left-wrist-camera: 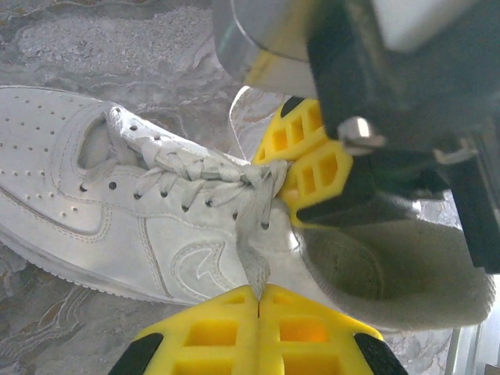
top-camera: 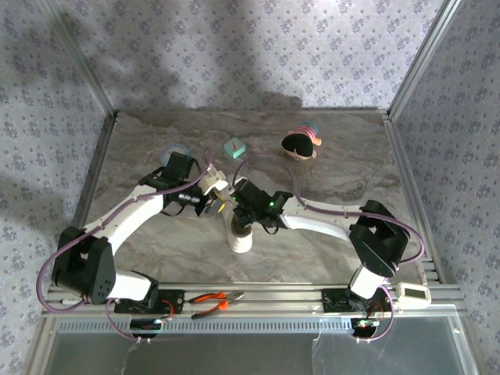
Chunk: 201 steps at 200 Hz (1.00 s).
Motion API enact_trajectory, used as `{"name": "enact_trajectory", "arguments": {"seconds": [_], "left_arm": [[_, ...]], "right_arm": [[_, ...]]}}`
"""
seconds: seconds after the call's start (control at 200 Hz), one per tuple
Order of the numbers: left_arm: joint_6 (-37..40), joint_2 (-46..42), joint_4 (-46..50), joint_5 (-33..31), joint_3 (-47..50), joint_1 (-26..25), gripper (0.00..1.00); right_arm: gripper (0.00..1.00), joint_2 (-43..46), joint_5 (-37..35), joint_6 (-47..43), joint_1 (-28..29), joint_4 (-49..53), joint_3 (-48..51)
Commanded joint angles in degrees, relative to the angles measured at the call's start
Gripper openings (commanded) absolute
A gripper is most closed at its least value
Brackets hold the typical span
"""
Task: Tie the shoes
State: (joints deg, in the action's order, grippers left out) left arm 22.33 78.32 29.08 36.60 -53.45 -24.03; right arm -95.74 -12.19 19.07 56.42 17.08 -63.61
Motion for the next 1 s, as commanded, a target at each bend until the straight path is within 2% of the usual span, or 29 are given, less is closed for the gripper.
{"name": "enact_trajectory", "arguments": {"seconds": [0.0, 0.08, 0.26, 0.41, 0.58, 0.789, 0.999], "left_arm": [[-0.9, 0.1, -1.3, 0.7, 0.5, 0.0, 0.0], [-0.6, -0.1, -0.4, 1.3, 0.4, 0.3, 0.0], [1.1, -0.4, 1.9, 4.0, -0.6, 0.8, 0.03], [4.3, 1.1, 6.1, 6.5, -3.0, 1.2, 0.03], [6.4, 2.1, 8.6, 9.5, -4.7, 2.1, 0.02], [8.8, 3.3, 12.4, 12.2, -6.6, 3.2, 0.02], [11.3, 4.5, 15.6, 14.2, -8.1, 3.9, 0.02]], "right_arm": [[0.3, 2.3, 0.9, 2.3, 0.3, -3.6, 3.6], [0.42, 5.3, 1.4, -1.9, 1.0, -8.0, 6.2], [0.47, 12.9, 2.6, -15.8, 1.2, -16.9, 13.5], [0.49, 14.2, 9.1, -26.9, -1.1, -23.9, 17.0], [0.5, 11.7, 15.5, -31.0, -3.8, -31.0, 17.6], [0.53, 7.2, 20.5, -36.0, -4.0, -31.6, 14.4], [0.52, 2.8, 19.8, -38.8, -4.8, -32.6, 11.9]]}}
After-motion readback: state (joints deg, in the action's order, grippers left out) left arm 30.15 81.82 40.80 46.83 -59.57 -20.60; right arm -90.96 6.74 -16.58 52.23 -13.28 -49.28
